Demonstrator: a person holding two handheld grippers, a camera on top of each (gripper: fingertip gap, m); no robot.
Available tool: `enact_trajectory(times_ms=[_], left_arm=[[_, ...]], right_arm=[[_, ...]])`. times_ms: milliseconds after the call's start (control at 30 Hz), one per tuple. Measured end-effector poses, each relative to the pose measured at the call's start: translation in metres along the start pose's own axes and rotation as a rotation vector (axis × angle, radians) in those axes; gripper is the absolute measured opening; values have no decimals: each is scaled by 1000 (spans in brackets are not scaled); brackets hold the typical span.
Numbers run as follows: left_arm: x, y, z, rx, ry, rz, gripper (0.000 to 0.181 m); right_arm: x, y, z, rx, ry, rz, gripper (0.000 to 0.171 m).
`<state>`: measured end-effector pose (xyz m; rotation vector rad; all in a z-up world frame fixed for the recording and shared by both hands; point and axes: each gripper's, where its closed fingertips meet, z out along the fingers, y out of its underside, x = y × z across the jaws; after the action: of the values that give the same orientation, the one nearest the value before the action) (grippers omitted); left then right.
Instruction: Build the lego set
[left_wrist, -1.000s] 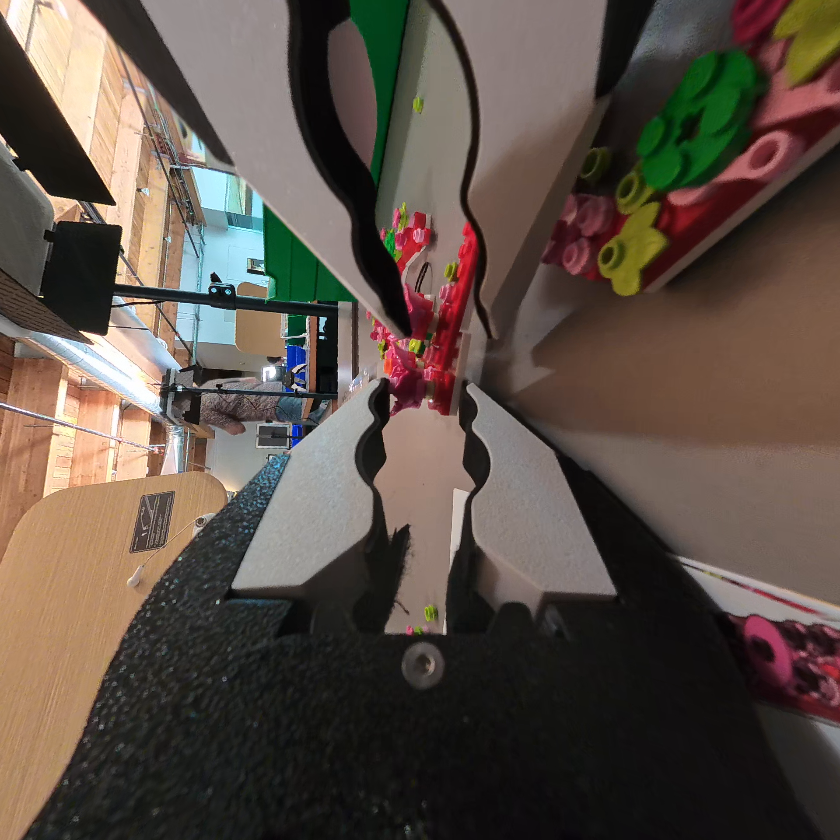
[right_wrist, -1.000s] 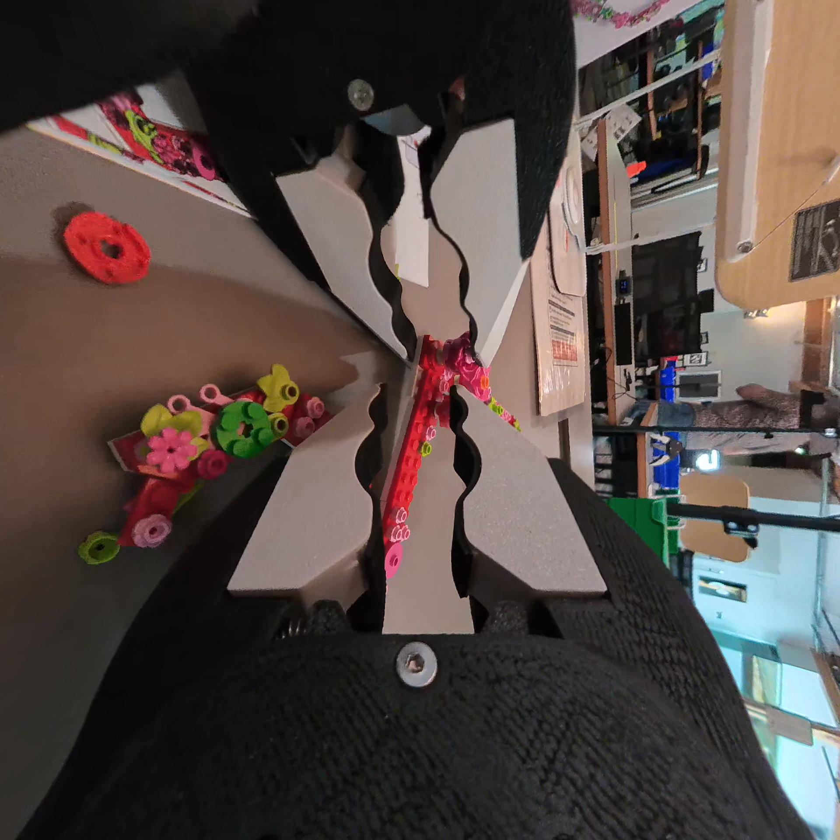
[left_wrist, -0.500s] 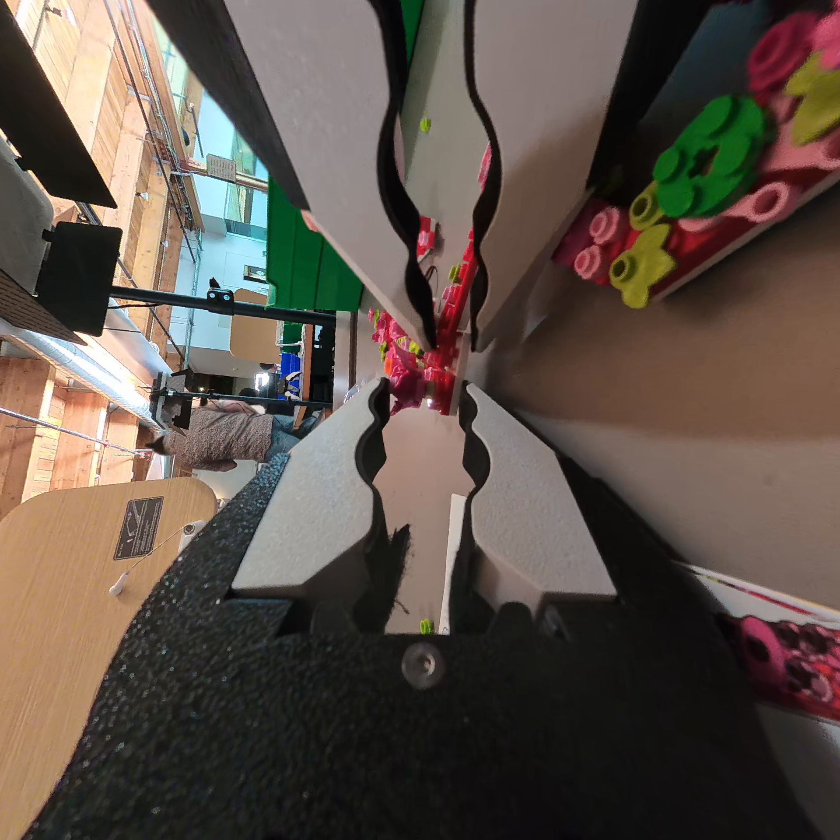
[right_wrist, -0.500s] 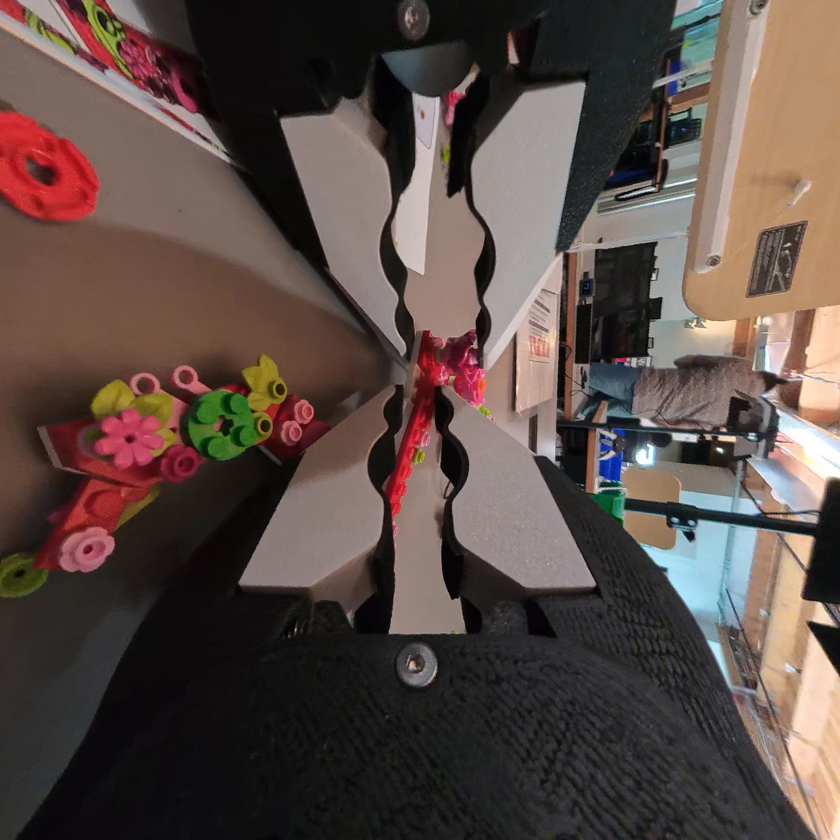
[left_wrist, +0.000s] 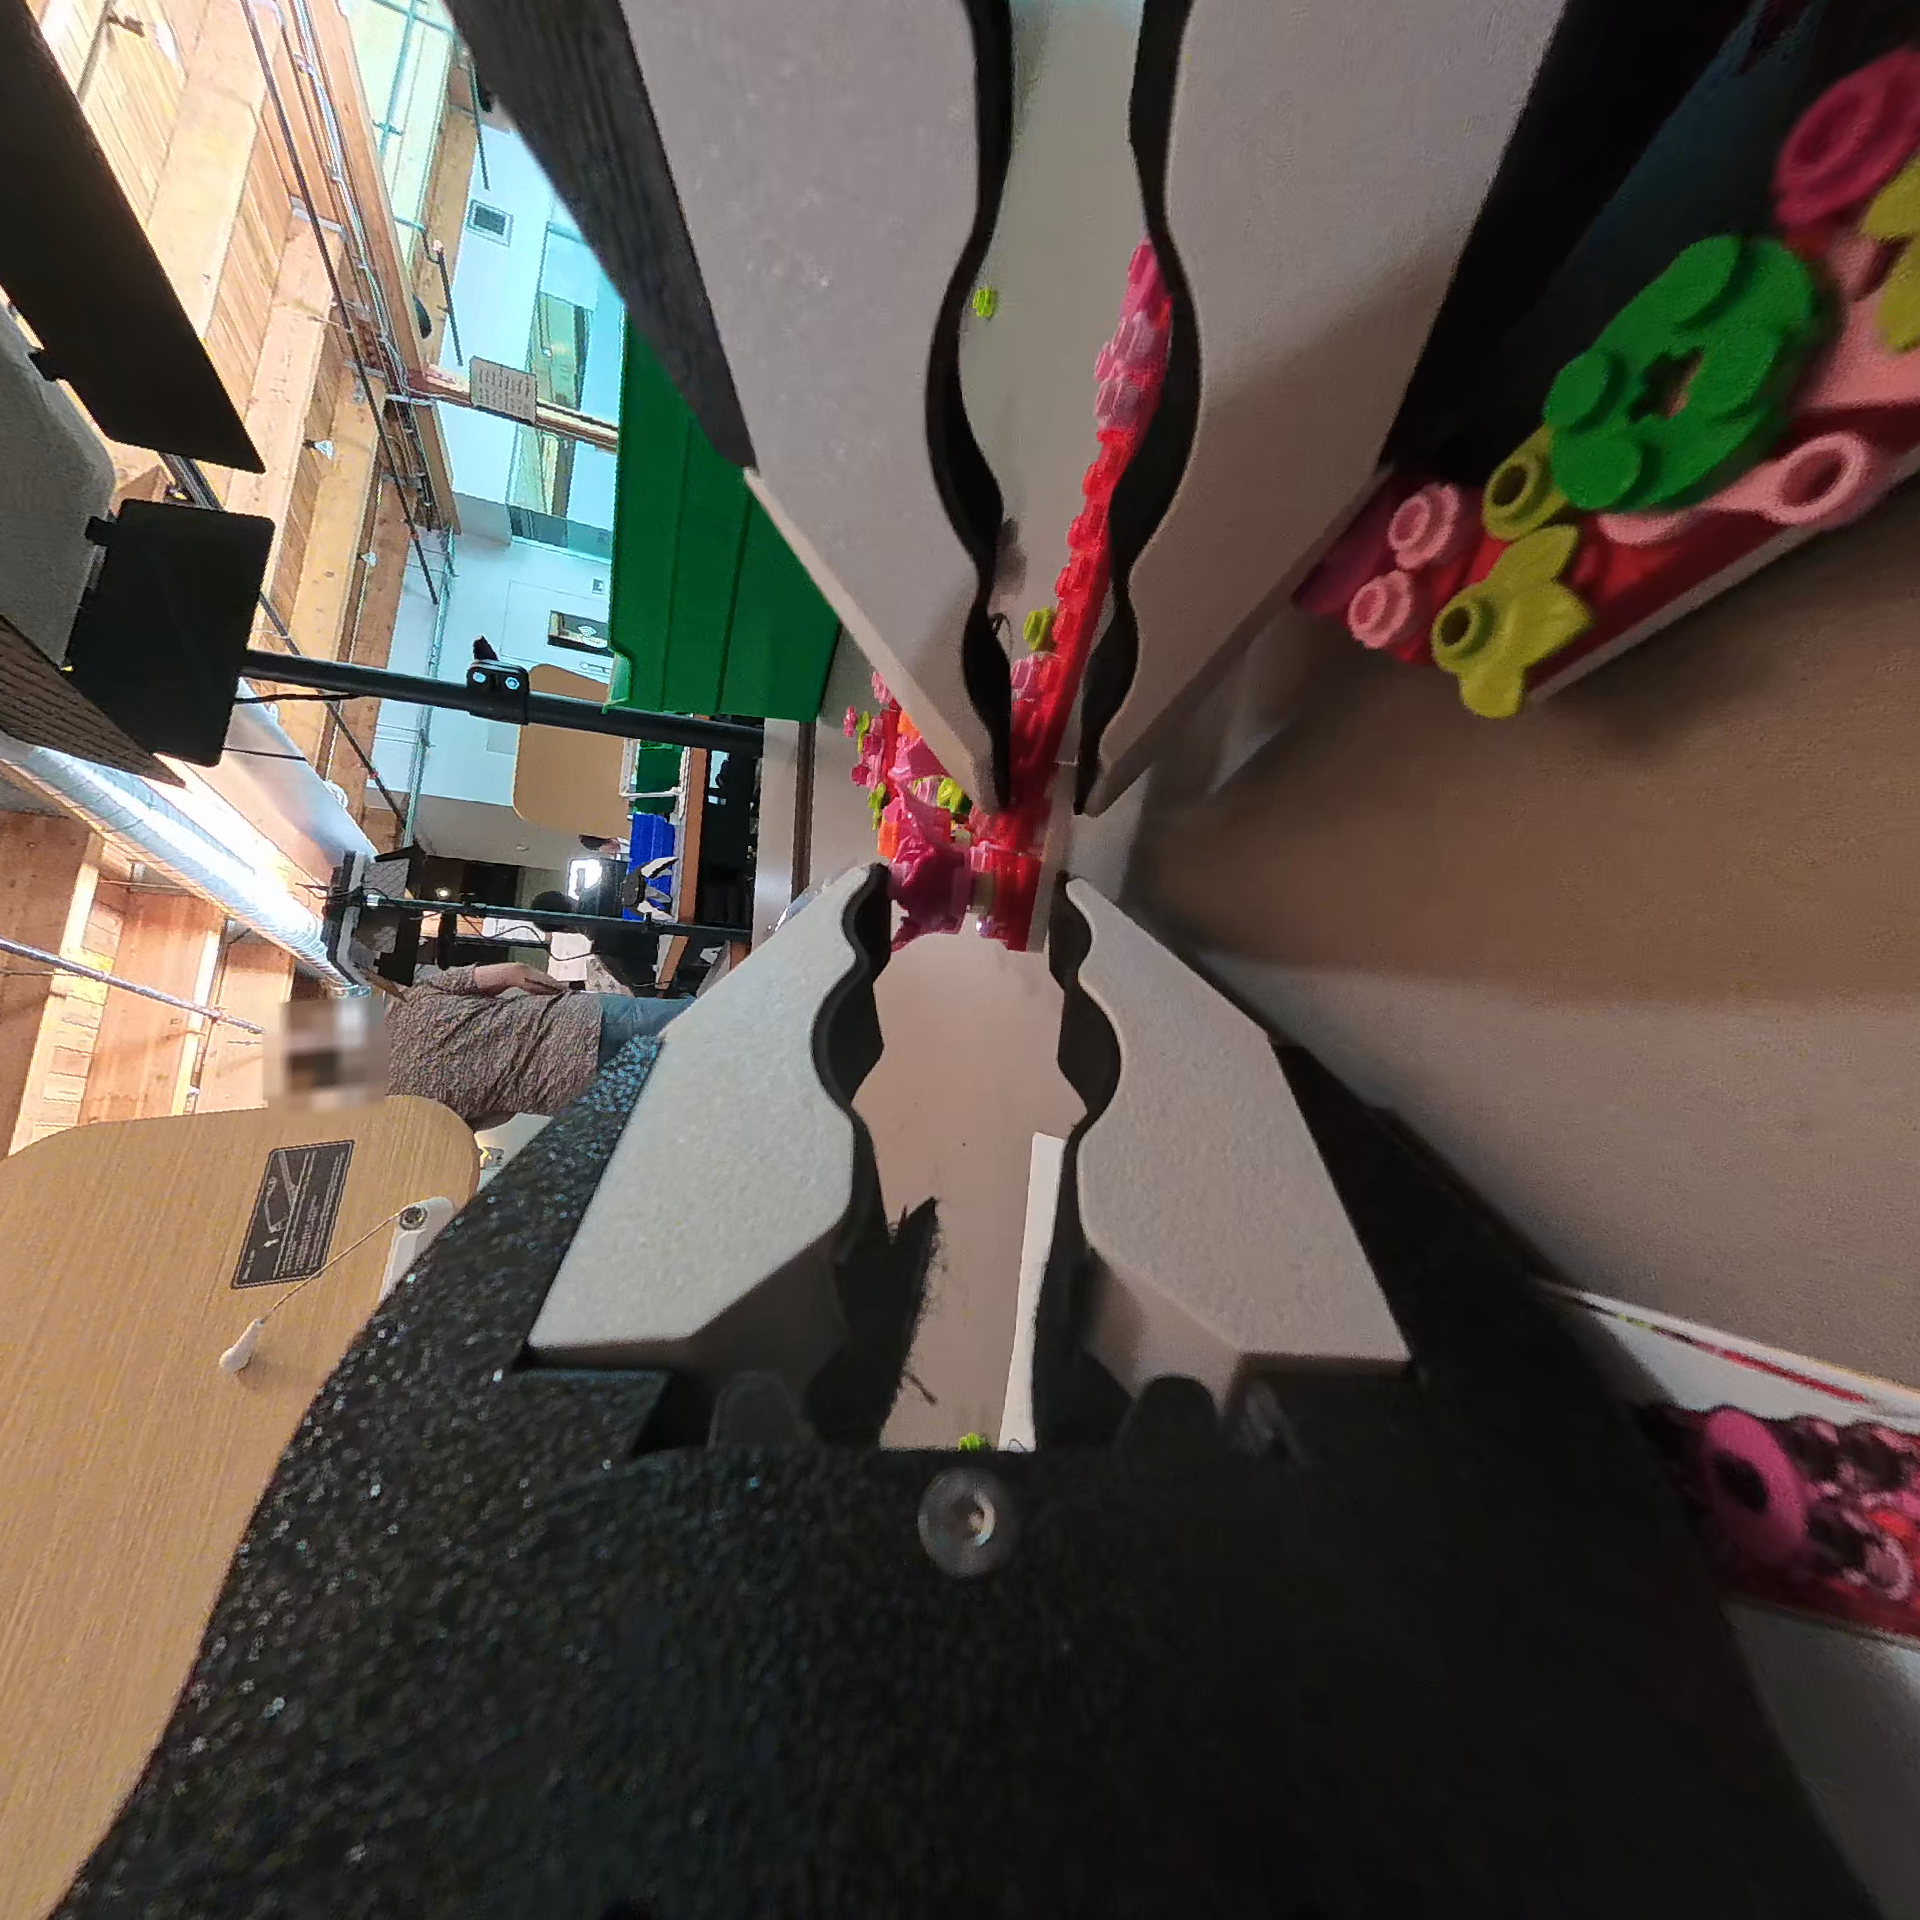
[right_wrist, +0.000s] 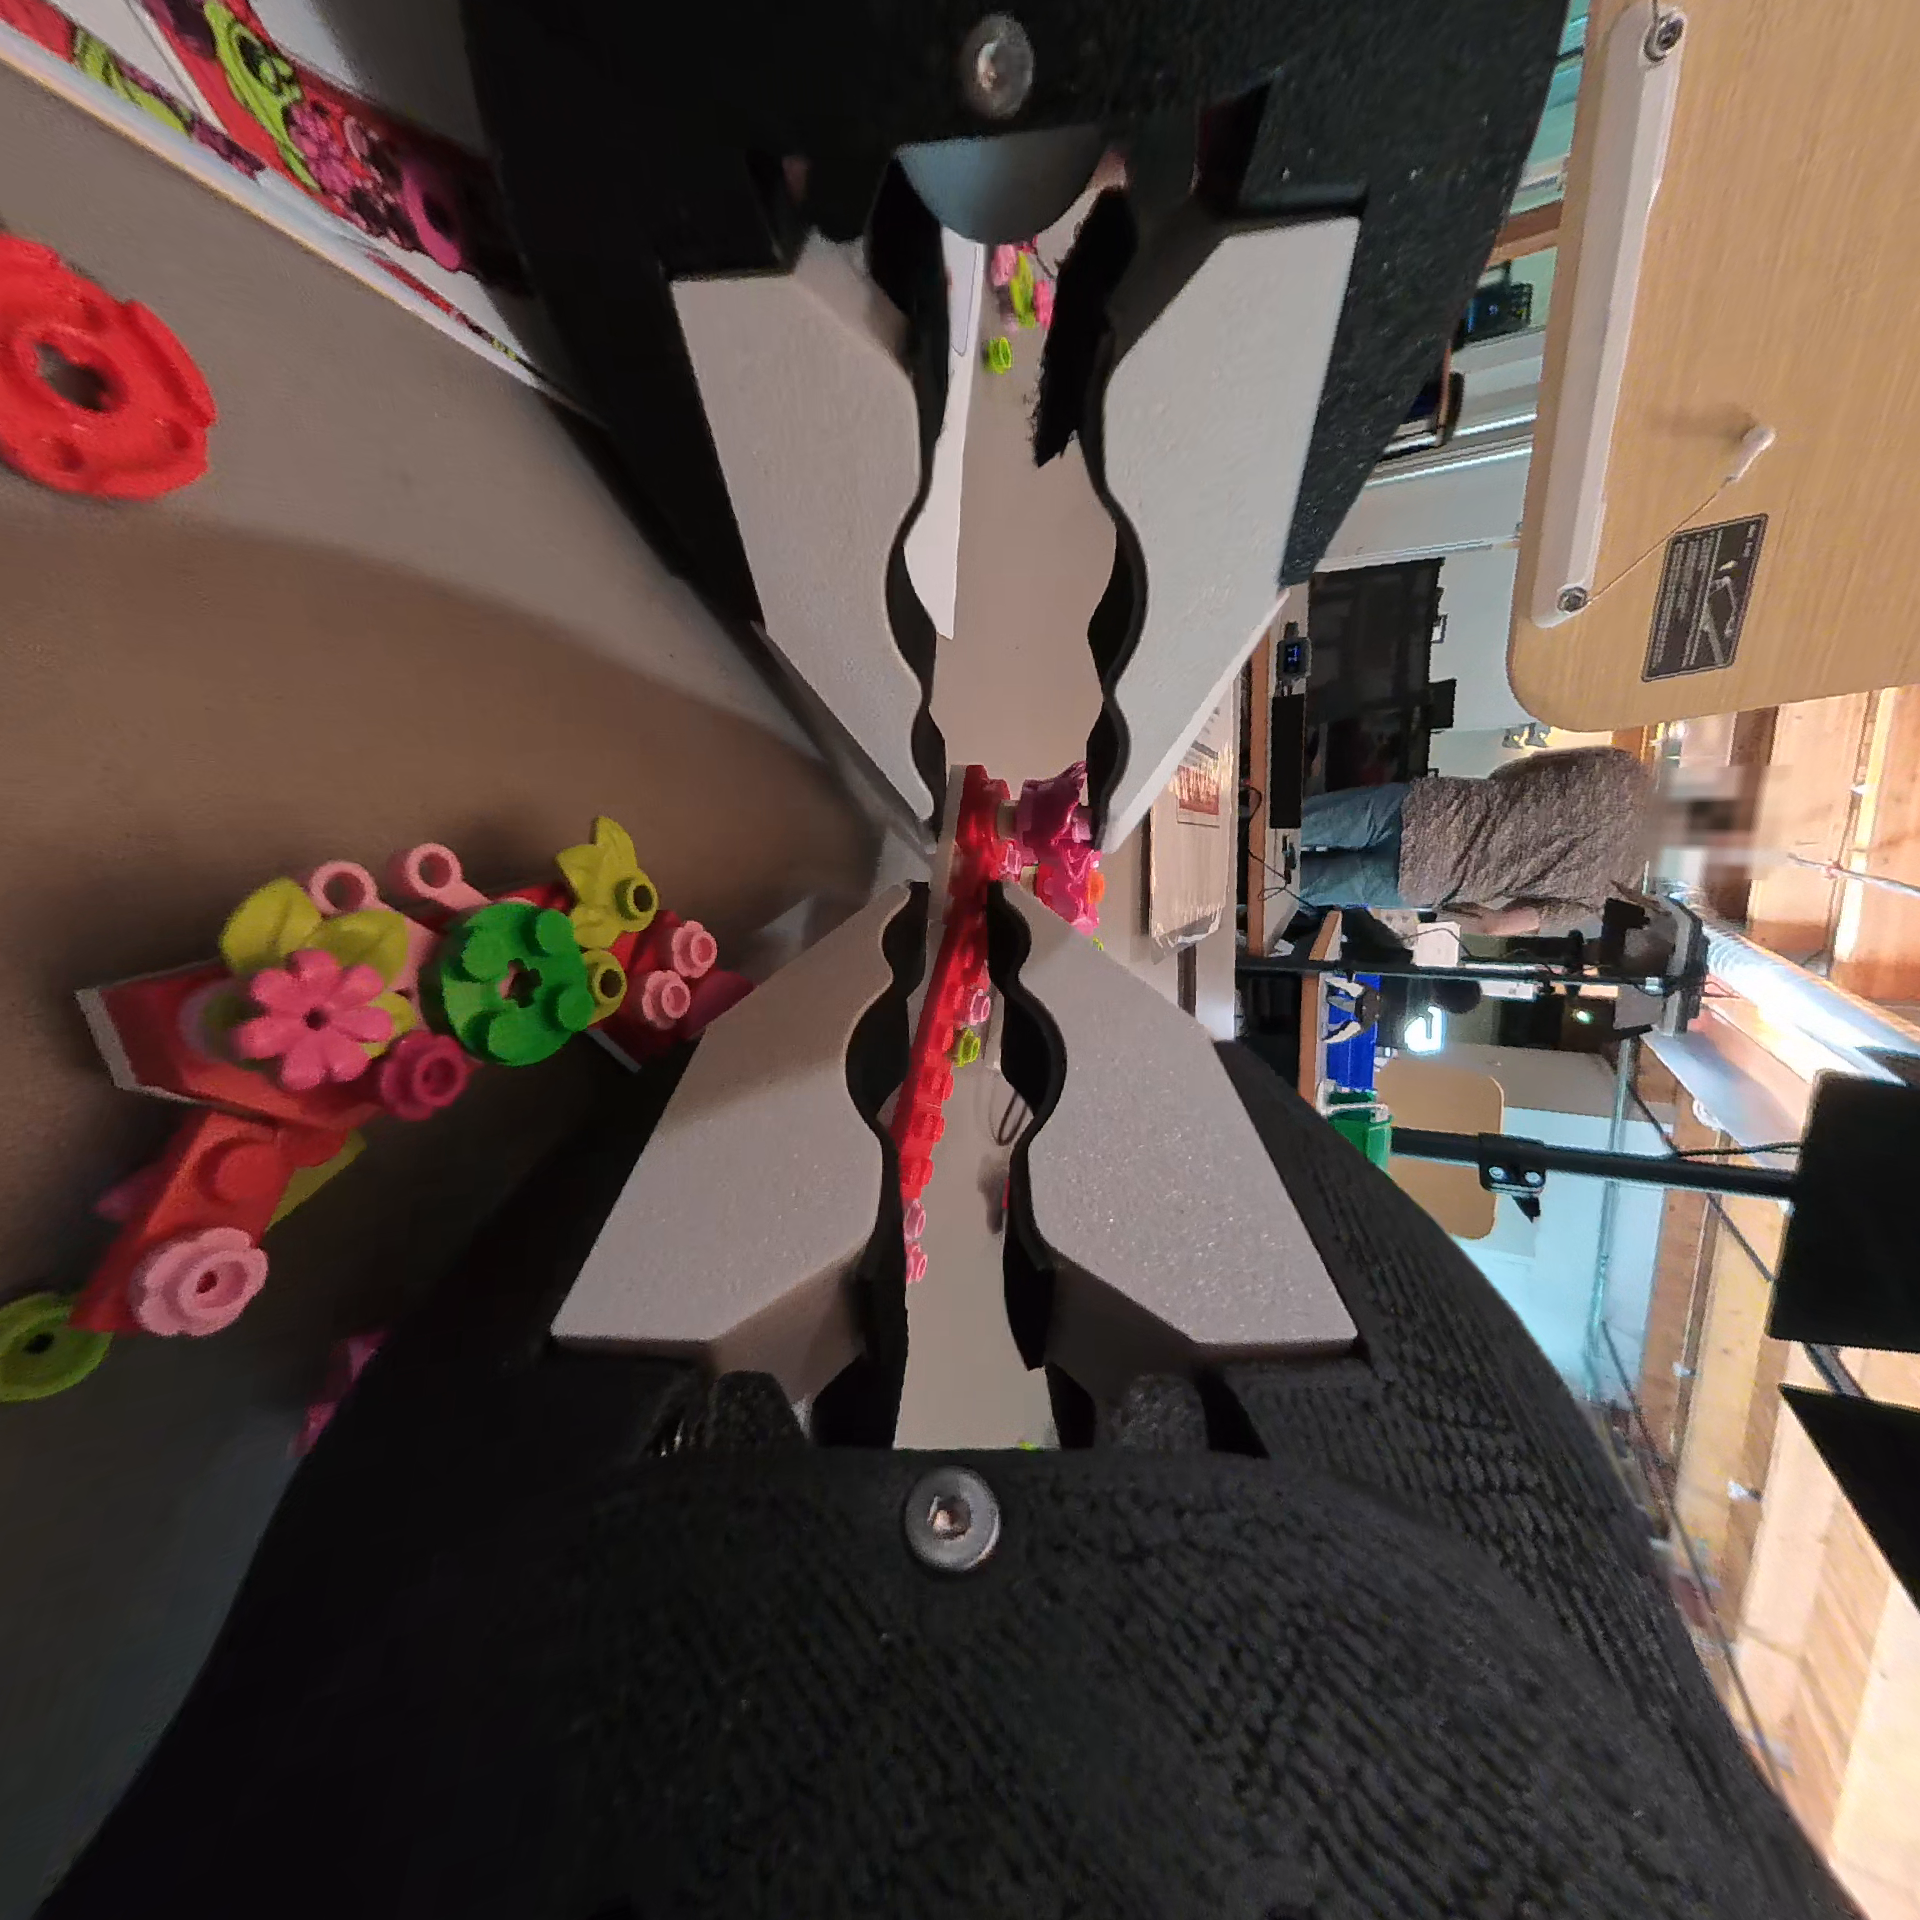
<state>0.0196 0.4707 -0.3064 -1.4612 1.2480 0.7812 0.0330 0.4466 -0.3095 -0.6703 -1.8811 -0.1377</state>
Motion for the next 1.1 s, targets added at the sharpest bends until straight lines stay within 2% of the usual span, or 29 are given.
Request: enact_trajectory(times_ms=[667,900,1100], left_arm=[[3,-2,2,1,19,14,28],[3,-3,2,-6,11,42,28],[6,-7,1,-3,20,68,29]], right_arm=[[-2,5,2,-39,-52,-21,6],[-2,6,2,-27,-62,66,8],[4,-9,-27,160,-32,115,17]])
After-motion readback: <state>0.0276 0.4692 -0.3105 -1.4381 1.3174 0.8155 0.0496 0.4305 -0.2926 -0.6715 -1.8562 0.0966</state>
